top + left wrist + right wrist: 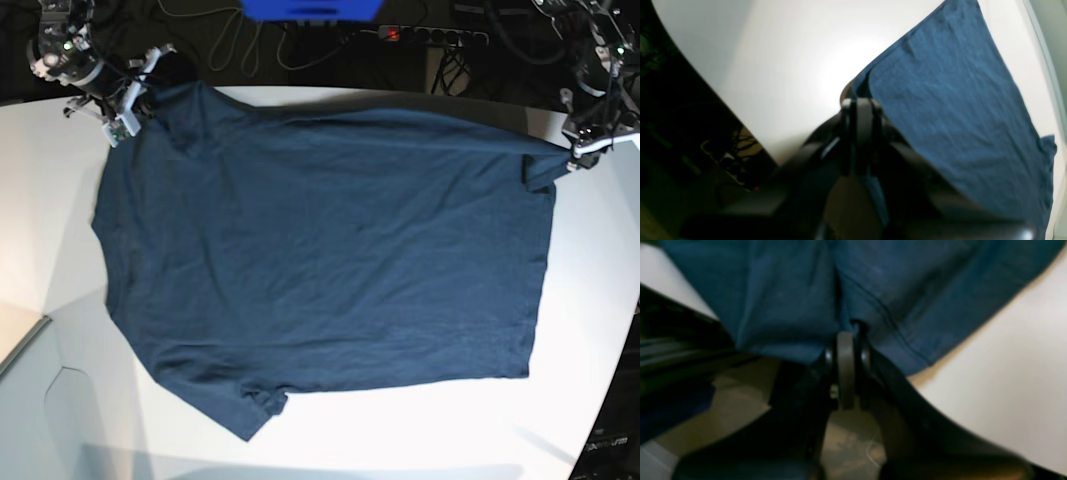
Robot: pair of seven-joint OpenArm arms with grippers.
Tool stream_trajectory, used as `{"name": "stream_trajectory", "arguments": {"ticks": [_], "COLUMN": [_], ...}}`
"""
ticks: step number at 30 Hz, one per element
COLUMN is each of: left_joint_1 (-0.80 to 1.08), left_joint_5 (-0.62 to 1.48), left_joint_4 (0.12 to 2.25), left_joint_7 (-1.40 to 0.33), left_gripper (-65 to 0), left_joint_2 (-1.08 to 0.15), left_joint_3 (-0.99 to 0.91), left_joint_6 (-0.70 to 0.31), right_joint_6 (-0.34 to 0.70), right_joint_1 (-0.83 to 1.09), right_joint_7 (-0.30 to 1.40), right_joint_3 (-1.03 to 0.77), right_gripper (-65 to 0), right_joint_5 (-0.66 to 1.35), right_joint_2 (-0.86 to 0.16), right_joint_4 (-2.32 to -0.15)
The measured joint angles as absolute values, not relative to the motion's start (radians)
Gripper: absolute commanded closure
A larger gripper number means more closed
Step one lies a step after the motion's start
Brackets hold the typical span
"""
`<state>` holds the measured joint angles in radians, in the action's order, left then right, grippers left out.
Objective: Layout the t-shirt on the table in an organized manner, then fold the t-shirt properly
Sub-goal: 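Lift the collar edge with both grippers and fold it over toward the hem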
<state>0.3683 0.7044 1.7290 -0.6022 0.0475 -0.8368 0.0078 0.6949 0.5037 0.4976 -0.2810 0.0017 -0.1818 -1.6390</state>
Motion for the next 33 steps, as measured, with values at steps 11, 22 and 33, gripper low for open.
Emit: {"name": "stream_trajectory", "arguments": {"ticks": [11, 22, 33], "left_joint_1": [0.343, 0.253, 0.136], "left_joint_5": [0.701, 0.690, 0.690], "left_joint_4": [1.781, 1.766, 1.595], "left_joint_7": [-0.601, -0.602, -0.601], "left_gripper": [0.0, 0.0, 0.0], "left_joint_2": [0.025, 0.025, -0.043], "left_joint_3": [-0.842, -0.841, -0.783], "left_joint_6": [0.008, 0.019, 0.019], "right_joint_6": [0.694, 0.694, 0.695], "right_joint_1": [0.455, 0.313, 0.171], "right_joint_7": [0.504, 0.505, 0.505], "right_joint_3": [-0.290, -0.288, -0.286], "right_gripper": [0.0, 0.0, 0.0], "right_joint_5": [0.004, 0.006, 0.006], "right_joint_2": [-0.167, -0.133, -0.133], "right_joint_4": [-1.802, -1.805, -1.686]}}
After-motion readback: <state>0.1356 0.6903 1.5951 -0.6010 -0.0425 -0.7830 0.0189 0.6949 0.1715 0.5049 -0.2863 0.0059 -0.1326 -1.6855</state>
